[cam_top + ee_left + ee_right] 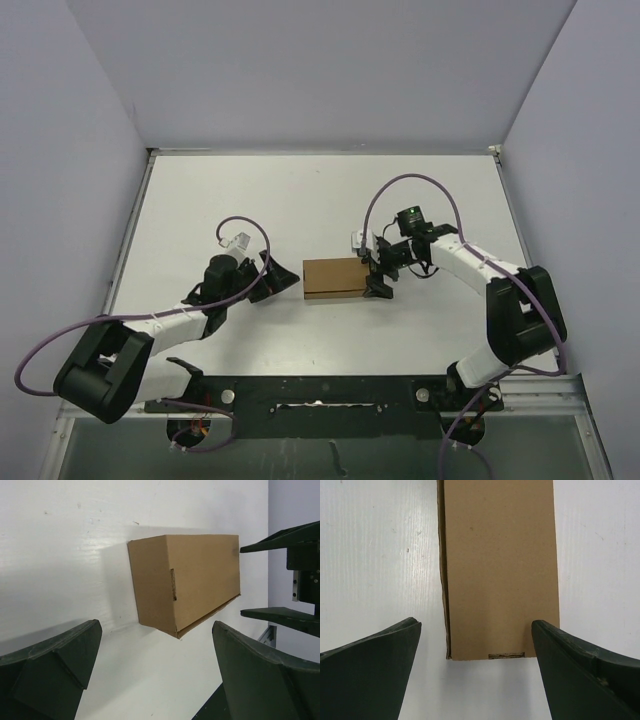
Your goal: Fold the paper box
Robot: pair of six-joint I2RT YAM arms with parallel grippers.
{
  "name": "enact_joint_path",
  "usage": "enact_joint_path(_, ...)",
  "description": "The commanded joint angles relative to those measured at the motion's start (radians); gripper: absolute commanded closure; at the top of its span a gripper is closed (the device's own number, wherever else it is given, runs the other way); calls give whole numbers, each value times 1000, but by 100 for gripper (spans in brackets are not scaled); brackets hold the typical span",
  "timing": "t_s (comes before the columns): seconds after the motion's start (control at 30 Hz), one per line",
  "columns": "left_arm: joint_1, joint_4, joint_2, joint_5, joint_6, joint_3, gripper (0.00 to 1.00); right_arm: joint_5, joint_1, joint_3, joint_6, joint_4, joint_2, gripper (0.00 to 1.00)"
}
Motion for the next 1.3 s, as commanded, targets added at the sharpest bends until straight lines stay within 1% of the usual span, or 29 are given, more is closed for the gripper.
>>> enact_joint_path(0.0,3,122,3,30,-7,9,7,-135,-97,70,133,29,14,1)
enact_joint_path(0.03,3,122,4,29,-4,6,7,-196,-137,85,193,31,27,1)
enact_joint_path(0.1,3,132,12,25,-1,-2,8,-267,-201,95,314,50,55,5)
enact_joint_path(0.17,3,152,27,29,-4,-9,8,-293,-237,93,457,104,83,9)
enact_joint_path(0.23,3,174,38,35,-13,-10,9,-286,-260,106,592,141,123,10)
enact_joint_path(0.37,2,177,41,38,-19,-7,10,-312,-266,170,701,90,237,13)
enact_joint_path(0.4,0,175,39,36,-20,-6,10,-315,-264,184,711,68,258,13)
enact_joint_path(0.43,-1,171,38,35,-17,-5,10,-319,-266,193,716,51,274,5)
enact_joint_path(0.47,0,167,37,32,-15,-5,11,-317,-266,201,726,38,289,1)
enact_joint_path(0.6,0,166,43,31,-12,-4,11,-313,-263,216,730,-3,328,1)
enact_joint_path(0.77,0,161,38,25,-12,-2,11,-331,-265,244,696,-71,367,2)
enact_joint_path(0.83,0,146,31,22,-12,-2,9,-354,-273,243,686,-72,366,2)
enact_joint_path(0.93,1,137,12,-8,-27,-13,2,-384,-283,219,673,-46,351,2)
enact_joint_path(1.03,2,133,-7,-33,-45,-26,2,-391,-285,200,681,-25,342,2)
enact_joint_path(1.07,3,129,-11,-34,-45,-27,2,-379,-285,201,693,-19,344,0)
enact_joint_path(1.1,3,128,-12,-33,-46,-27,2,-370,-285,203,703,-16,346,3)
enact_joint_path(1.2,3,141,-5,-24,-48,-29,2,-356,-285,211,734,-24,371,24)
enact_joint_path(1.27,3,156,7,-19,-50,-31,2,-352,-283,218,735,-38,387,33)
